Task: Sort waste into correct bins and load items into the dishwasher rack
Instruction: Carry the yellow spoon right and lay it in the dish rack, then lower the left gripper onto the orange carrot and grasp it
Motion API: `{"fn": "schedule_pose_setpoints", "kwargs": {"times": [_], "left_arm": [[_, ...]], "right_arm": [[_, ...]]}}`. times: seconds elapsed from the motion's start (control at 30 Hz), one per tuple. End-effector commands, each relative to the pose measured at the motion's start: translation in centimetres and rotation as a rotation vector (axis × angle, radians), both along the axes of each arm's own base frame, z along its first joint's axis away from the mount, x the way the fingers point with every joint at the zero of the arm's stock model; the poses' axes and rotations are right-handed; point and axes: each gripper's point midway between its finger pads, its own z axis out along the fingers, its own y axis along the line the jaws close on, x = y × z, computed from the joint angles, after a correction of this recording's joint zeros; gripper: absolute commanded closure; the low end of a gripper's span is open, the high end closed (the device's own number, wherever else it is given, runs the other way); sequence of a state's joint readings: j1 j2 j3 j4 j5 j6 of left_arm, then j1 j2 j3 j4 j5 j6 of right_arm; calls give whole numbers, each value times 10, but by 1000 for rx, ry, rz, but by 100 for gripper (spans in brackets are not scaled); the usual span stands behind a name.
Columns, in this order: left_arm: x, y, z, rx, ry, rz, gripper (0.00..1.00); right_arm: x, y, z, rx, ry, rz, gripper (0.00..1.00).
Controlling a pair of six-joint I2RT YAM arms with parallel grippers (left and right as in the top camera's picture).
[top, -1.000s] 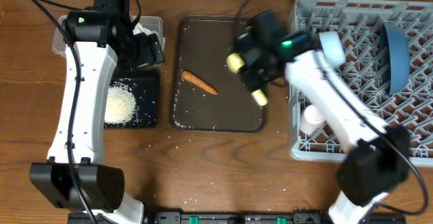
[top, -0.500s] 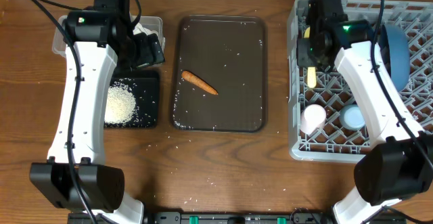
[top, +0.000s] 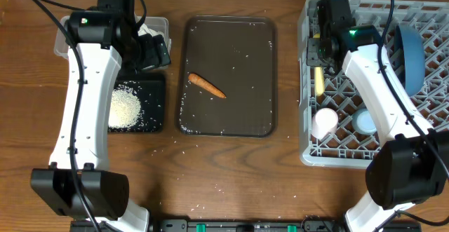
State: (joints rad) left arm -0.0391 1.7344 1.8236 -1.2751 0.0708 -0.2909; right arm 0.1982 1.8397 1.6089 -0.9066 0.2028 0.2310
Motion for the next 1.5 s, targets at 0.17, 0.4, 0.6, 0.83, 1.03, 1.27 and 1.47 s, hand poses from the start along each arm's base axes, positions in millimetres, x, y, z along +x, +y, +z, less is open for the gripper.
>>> {"fn": "schedule_pose_setpoints", "kwargs": {"times": [0.17, 0.4, 0.6, 0.83, 1.03, 1.27, 1.47], "left_arm": [[0, 4, 1, 15, -2, 7, 4], [0, 4, 1, 15, -2, 7, 4], [5, 3, 3, 6, -25, 4, 2], [37, -1, 14, -122, -151, 292, 2], [41, -38, -14, -235, -88, 539, 2], [63, -90, -75, -110, -79, 521, 6], [60, -103, -141, -38, 23, 665, 13]], "right_arm": [[5, -3, 6, 6, -24, 4, 61], [-7, 14, 60, 86, -133, 68, 46], [-32, 12, 106, 119, -212, 82, 20], [-60, -1, 125, 93, -210, 85, 14], [-65, -1, 123, 91, -193, 85, 14], [-67, -2, 122, 90, -180, 84, 13], [-74, -3, 116, 84, -144, 84, 13]]}}
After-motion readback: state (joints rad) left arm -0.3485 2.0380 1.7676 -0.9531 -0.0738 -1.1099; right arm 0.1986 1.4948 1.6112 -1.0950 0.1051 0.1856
